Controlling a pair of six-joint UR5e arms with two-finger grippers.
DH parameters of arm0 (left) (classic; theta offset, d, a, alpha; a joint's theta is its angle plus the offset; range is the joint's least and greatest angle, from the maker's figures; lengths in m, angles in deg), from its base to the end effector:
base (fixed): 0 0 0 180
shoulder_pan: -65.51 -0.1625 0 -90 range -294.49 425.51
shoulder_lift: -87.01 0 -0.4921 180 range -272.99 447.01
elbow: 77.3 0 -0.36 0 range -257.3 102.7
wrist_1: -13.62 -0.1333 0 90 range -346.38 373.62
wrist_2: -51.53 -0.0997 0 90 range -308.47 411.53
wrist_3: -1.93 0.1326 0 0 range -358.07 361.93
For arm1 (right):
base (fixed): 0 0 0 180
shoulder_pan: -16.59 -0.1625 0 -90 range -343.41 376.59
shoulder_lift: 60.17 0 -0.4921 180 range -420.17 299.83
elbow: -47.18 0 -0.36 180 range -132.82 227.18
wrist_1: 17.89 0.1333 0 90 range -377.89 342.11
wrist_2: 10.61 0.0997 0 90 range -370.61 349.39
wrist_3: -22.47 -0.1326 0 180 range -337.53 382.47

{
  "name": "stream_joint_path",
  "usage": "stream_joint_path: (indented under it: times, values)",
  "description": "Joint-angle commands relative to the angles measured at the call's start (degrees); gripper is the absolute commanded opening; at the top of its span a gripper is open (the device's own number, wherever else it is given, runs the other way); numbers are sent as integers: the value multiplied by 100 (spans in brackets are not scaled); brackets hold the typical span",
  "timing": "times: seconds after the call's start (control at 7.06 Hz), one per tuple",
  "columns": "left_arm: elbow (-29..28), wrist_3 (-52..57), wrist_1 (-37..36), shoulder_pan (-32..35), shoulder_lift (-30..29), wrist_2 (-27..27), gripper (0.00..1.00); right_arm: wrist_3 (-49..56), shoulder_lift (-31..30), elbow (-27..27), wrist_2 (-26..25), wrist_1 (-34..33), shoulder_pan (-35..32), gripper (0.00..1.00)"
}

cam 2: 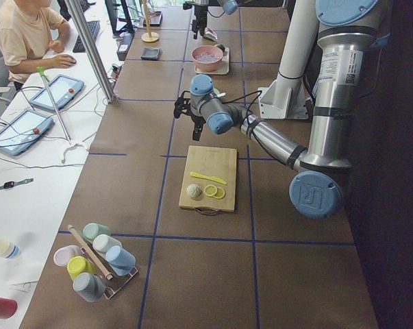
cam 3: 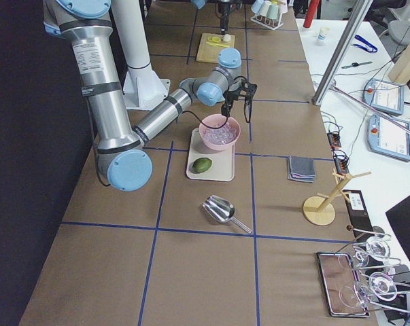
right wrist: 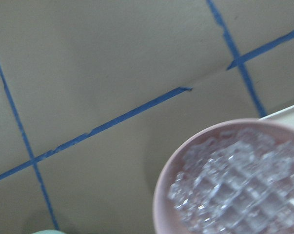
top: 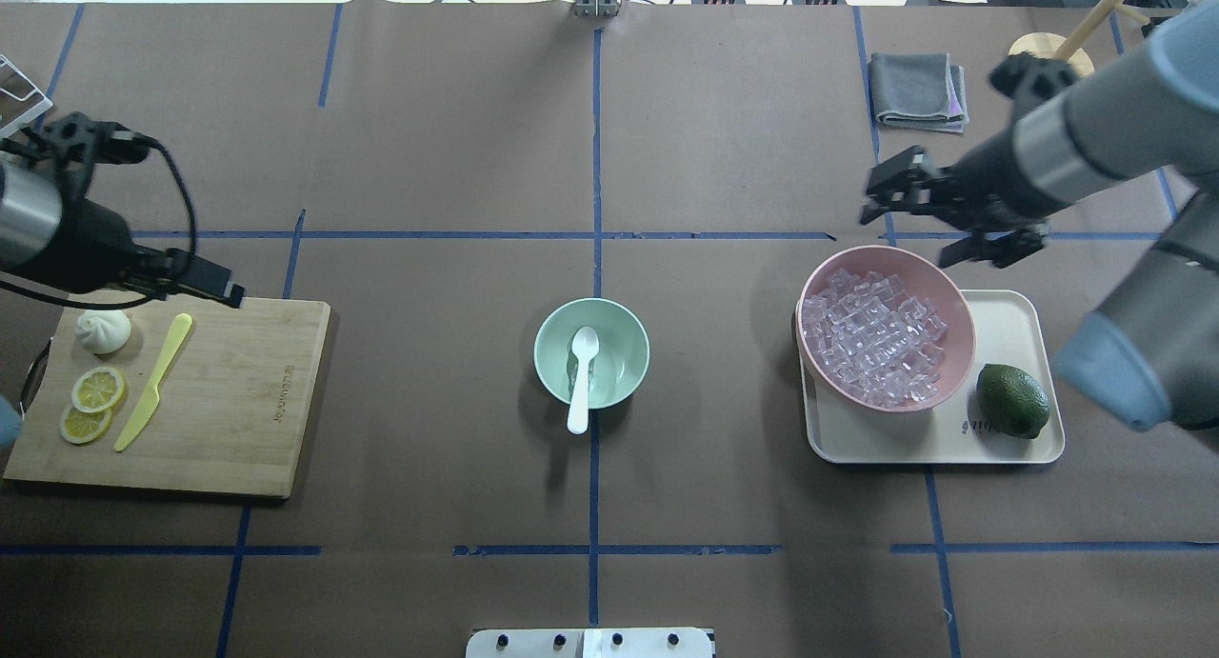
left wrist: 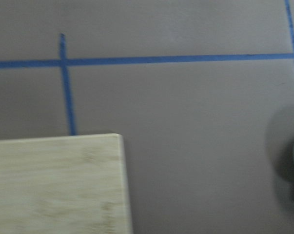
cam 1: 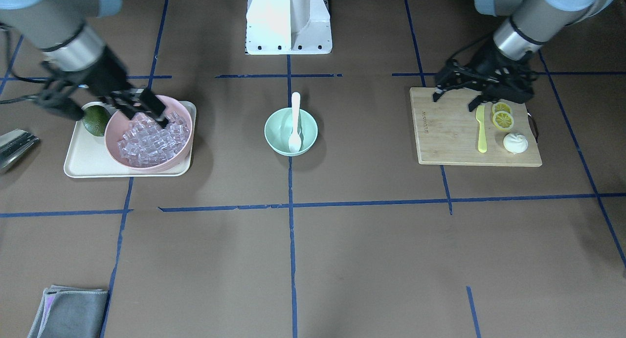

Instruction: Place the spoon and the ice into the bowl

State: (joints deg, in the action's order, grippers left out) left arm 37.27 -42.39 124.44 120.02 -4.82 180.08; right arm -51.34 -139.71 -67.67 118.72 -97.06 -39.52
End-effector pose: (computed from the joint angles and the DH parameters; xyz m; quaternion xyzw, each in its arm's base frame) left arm 0.2386 -0.4219 0.4915 0.0960 0.4746 0.0652 0.8725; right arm -0.2525 -0.4642 0.4375 -0.0323 -0.4806 0.1718 0.8593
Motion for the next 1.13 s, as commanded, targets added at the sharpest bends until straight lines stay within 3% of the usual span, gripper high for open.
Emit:
stream_joint_path:
  times: [0.0,0.28,0.57,0.71,0.99]
  values:
    - [-5,1350,-60,716,629,99,99,2500,-963,93,400,-20,-976,100]
    - [-259,2441,-270,1183,851,161,99,4165,-1300,270,400,-395,-1645,100]
    - [-260,3643,-1278,1667,790,224,99,5712,-1625,322,400,-843,-2208,100]
    - [-199,3893,-1726,1982,755,302,99,6407,-1652,375,400,-1246,-2498,100]
    - [-180,3879,-2605,2002,501,582,100,7587,-1731,655,391,-1514,-2860,100]
